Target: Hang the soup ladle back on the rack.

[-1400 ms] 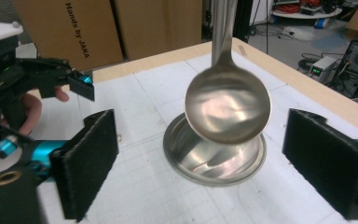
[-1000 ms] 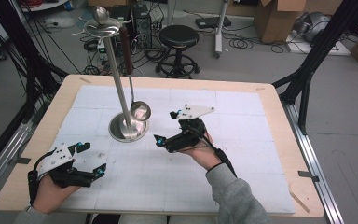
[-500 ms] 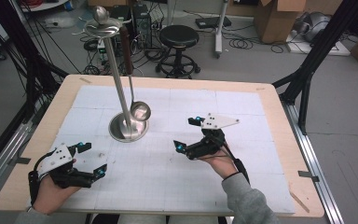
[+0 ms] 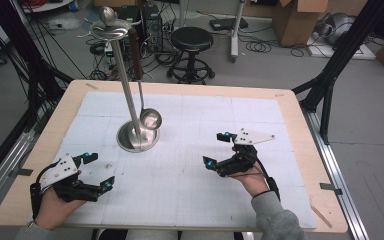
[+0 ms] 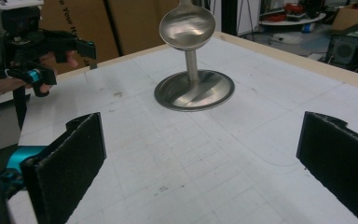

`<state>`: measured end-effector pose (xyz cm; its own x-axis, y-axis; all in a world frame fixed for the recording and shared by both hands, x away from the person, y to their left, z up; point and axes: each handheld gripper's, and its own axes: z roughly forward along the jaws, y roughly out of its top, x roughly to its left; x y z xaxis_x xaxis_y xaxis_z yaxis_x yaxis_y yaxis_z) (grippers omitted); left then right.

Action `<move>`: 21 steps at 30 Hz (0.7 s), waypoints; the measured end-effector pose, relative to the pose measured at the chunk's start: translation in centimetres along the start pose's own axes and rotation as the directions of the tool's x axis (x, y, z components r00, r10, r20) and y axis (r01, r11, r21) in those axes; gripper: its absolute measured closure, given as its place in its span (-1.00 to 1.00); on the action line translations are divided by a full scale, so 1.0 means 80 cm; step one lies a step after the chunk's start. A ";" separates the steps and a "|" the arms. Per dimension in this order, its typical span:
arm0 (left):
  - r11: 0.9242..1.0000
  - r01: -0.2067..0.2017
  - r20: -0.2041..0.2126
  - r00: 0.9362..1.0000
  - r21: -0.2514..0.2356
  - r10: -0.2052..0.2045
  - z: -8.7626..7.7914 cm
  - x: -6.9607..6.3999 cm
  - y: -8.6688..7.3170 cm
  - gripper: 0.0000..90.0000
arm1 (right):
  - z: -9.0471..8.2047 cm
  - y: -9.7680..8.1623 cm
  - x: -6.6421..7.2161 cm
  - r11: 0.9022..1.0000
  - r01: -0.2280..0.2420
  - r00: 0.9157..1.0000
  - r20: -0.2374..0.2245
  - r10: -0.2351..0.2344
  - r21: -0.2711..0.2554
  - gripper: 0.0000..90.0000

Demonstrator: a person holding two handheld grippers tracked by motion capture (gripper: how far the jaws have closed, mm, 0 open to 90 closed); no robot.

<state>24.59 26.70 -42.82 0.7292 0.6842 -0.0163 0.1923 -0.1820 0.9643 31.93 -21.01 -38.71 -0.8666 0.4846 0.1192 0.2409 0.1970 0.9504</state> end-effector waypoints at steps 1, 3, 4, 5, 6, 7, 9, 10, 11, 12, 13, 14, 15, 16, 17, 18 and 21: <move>1.000 0.002 -0.001 1.000 0.000 -0.002 0.000 0.000 0.000 -0.96 | -0.003 -0.001 0.000 1.000 -0.001 1.000 0.006 0.001 -0.004 -0.99; 1.000 0.003 -0.001 1.000 -0.001 -0.003 0.000 0.000 0.000 -0.96 | -0.008 -0.003 -0.001 1.000 -0.001 1.000 0.012 0.001 -0.011 -0.99; 1.000 0.003 -0.001 1.000 -0.002 -0.003 0.000 0.000 0.000 -0.96 | -0.011 -0.004 -0.001 1.000 -0.002 1.000 0.017 0.002 -0.013 -0.99; 1.000 0.002 -0.003 1.000 -0.003 -0.002 0.000 0.000 0.000 -0.96 | -0.014 -0.005 -0.001 1.000 -0.002 1.000 0.023 0.003 -0.016 -0.99; 1.000 0.002 -0.003 1.000 -0.003 -0.002 0.000 0.000 0.000 -0.96 | -0.017 -0.006 -0.001 1.000 -0.006 1.000 0.023 0.006 -0.017 -0.99; 1.000 0.002 -0.002 1.000 -0.004 -0.002 0.000 0.000 0.000 -0.96 | -0.019 -0.007 -0.001 1.000 -0.004 1.000 0.028 0.005 -0.021 -0.99; 1.000 0.002 -0.002 1.000 -0.003 -0.002 0.000 0.000 0.000 -0.96 | -0.025 -0.009 -0.001 1.000 -0.005 0.999 0.032 0.006 -0.030 -0.99; 1.000 0.002 -0.003 1.000 -0.003 -0.002 -0.001 0.000 0.000 -0.96 | -0.028 -0.011 -0.001 0.999 -0.006 0.999 0.035 0.007 -0.031 -0.99; 1.000 0.001 -0.001 1.000 -0.003 -0.001 0.000 0.000 0.000 -0.96 | -0.031 -0.012 -0.001 0.999 -0.012 0.999 0.038 0.013 -0.031 -0.99; 1.000 0.001 -0.001 1.000 -0.003 -0.001 -0.001 0.000 0.000 -0.96 | -0.033 -0.013 -0.002 0.999 -0.009 0.999 0.042 0.011 -0.034 -0.99; 1.000 0.001 -0.001 1.000 -0.005 -0.001 -0.001 0.000 0.001 -0.96 | -0.036 -0.015 -0.002 0.999 -0.014 0.999 0.045 0.016 -0.038 -0.99; 1.000 0.000 0.000 1.000 -0.005 0.000 -0.001 0.000 0.001 -0.96 | -0.039 -0.016 -0.002 0.999 -0.016 0.998 0.053 0.018 -0.043 -0.99; 1.000 0.000 0.000 1.000 -0.006 0.000 -0.001 0.000 0.001 -0.96 | -0.042 -0.018 -0.003 0.999 -0.024 0.998 0.056 0.027 -0.049 -0.99; 1.000 0.000 -0.001 1.000 -0.006 0.000 -0.001 0.000 0.001 -0.96 | -0.045 -0.020 -0.003 0.998 -0.024 0.998 0.062 0.027 -0.054 -0.99; 1.000 0.005 -0.001 1.000 -0.007 -0.005 -0.001 0.000 0.001 -0.96 | -0.047 -0.021 -0.004 0.998 -0.025 0.997 0.069 0.029 -0.060 -0.99; 1.000 0.004 -0.001 1.000 -0.007 -0.004 -0.001 0.000 0.001 -0.96 | -0.051 -0.023 -0.004 0.997 -0.027 0.996 0.077 0.032 -0.069 -0.99; 1.000 0.003 -0.001 1.000 -0.008 -0.003 -0.001 0.000 0.001 -0.96 | -0.060 -0.028 -0.004 0.997 -0.027 0.994 0.103 0.035 -0.074 -0.99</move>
<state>24.58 26.74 -42.74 0.7277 0.6856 -0.0190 0.1896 -0.1745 0.9662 29.57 -25.68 -39.53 -0.8082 0.5761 0.1218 0.2309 0.1198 0.9656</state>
